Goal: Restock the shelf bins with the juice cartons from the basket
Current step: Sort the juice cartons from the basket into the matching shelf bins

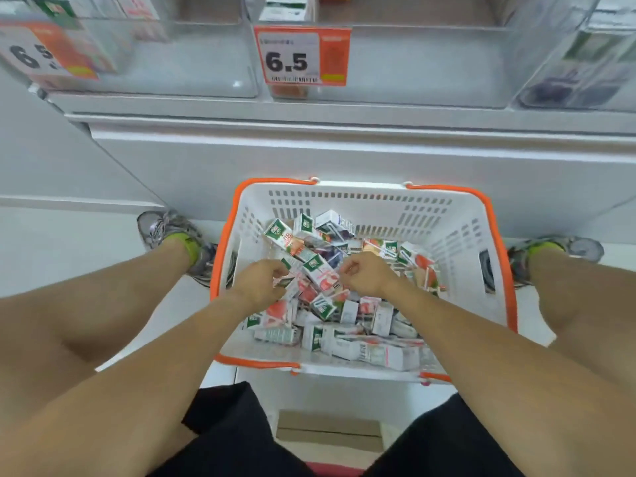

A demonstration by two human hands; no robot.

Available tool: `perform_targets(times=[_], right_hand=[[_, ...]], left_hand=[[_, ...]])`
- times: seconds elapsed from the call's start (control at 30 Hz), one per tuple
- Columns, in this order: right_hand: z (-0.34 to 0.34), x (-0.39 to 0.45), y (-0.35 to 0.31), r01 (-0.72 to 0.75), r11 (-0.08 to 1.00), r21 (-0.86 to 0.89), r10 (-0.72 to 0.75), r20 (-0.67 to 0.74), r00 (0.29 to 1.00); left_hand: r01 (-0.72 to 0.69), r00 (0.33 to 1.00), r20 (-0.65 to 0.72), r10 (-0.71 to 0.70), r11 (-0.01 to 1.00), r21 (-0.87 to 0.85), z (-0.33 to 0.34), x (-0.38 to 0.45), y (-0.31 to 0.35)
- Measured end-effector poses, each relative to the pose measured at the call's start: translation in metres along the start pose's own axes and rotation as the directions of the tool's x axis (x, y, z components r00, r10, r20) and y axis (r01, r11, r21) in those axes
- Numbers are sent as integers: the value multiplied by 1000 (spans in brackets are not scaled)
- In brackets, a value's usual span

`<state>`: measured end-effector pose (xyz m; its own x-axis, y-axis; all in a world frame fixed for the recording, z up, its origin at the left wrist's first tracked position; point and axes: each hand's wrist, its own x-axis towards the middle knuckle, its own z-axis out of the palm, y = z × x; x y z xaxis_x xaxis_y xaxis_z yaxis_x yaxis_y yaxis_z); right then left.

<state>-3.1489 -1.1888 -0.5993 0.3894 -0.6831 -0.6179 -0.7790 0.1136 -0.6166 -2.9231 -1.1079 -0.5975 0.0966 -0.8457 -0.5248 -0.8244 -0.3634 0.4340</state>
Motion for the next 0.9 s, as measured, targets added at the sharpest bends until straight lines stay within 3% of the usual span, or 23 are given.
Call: perform_targets(times=[0.1,0.27,0.47,0.63,0.7,0.9], right_hand=[[16,9,6,-87,993,74,86,23,996],[36,18,7,-122,992,15,121,29,992],[42,27,3,-126,991,-36,123,-79,989],[38,32,3,-197,978,66,203,-83,976],[37,32,6,-184,979,86,191,-82,978],[45,29,9,-159,980,120,171,-97,980]], left_hand=[[26,999,23,-27,999,42,6,7,-8],[23,996,88,-33,994,104,14,20,-17],[-34,995,97,16,981,193,13,24,-18],[-1,992,124,-13,994,110,8,27,-16],[31,988,150,-41,997,68,6,28,-17],[-13,969,245,-35,982,190,5,31,-14]])
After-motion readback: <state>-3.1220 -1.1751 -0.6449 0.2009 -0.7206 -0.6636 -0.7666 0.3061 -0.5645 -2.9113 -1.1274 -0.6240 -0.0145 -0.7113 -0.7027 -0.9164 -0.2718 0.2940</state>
